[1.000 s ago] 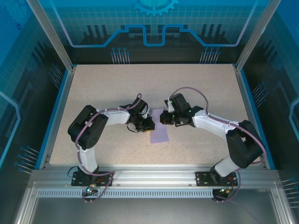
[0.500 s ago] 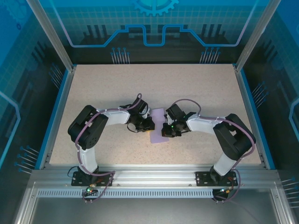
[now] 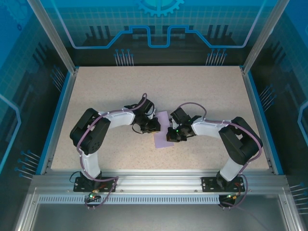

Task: Fold a paper plane with a square sheet of paper (fold left side to right side)
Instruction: First fold the square sheet of paper in half at the center of the table.

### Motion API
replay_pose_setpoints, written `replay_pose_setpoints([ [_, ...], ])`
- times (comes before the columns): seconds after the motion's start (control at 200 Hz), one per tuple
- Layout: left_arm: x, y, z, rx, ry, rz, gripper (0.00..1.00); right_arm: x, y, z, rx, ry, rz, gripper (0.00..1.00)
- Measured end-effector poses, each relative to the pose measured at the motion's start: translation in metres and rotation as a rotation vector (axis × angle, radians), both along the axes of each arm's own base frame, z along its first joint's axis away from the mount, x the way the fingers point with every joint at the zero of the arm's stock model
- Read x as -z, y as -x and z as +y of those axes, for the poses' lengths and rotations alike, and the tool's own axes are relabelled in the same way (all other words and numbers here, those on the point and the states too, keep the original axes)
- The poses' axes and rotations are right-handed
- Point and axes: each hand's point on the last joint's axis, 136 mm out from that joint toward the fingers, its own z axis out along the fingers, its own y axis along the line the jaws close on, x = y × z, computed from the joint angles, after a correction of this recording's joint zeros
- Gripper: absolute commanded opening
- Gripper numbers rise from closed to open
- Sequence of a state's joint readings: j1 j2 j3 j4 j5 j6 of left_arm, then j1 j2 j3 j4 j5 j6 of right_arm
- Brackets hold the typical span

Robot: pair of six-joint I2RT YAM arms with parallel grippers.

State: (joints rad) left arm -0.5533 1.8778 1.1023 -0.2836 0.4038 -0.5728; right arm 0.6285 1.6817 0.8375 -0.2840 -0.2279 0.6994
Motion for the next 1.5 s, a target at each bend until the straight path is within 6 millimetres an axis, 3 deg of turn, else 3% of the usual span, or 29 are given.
replay_pose_setpoints([
  [0.635, 0.016, -0.012, 0.008, -0.026, 0.005, -0.038, 0.1, 0.001, 0.0, 0.0, 0.0, 0.002, 0.002, 0.01],
  [1.251, 0.017, -0.017, 0.009, -0.035, 0.039, -0.045, 0.1, 0.002, 0.0, -0.001, 0.0, 0.013, 0.014, 0.01],
  [1.501, 0.017, -0.03, 0.005, -0.043, 0.043, -0.053, 0.1, 0.002, -0.003, 0.002, 0.0, 0.005, 0.002, 0.01],
])
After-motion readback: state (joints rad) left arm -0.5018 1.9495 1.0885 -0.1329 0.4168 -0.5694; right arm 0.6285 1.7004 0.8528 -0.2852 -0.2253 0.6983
